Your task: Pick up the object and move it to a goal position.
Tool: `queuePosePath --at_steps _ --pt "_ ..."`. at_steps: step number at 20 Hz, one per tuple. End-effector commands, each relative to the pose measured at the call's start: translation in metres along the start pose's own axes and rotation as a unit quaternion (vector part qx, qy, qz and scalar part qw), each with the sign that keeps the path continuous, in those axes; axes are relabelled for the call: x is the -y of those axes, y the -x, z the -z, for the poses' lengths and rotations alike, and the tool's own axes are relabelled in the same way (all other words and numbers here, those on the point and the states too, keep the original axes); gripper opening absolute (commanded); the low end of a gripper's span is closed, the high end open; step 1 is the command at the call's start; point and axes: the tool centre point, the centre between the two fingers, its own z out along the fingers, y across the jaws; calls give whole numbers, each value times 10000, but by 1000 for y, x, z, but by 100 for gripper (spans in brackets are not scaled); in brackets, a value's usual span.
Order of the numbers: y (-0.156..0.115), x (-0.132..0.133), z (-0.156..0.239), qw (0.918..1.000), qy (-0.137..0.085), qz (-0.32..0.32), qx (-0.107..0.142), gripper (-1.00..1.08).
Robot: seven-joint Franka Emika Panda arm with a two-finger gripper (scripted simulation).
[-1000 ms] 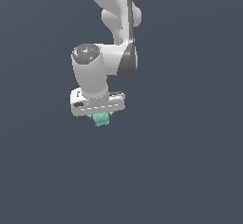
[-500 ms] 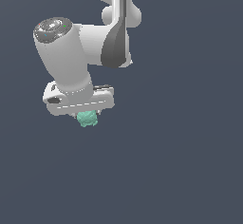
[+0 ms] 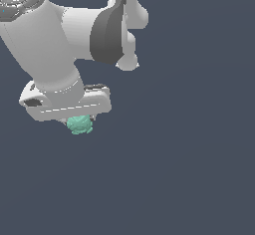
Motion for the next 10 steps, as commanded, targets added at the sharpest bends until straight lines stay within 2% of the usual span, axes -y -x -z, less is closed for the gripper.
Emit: queuePosePath --at_steps 1,10 --pt "-3 -4 6 10000 -1 2 2 -100" --pt "-8 -9 14 10000 -1 2 2 -100"
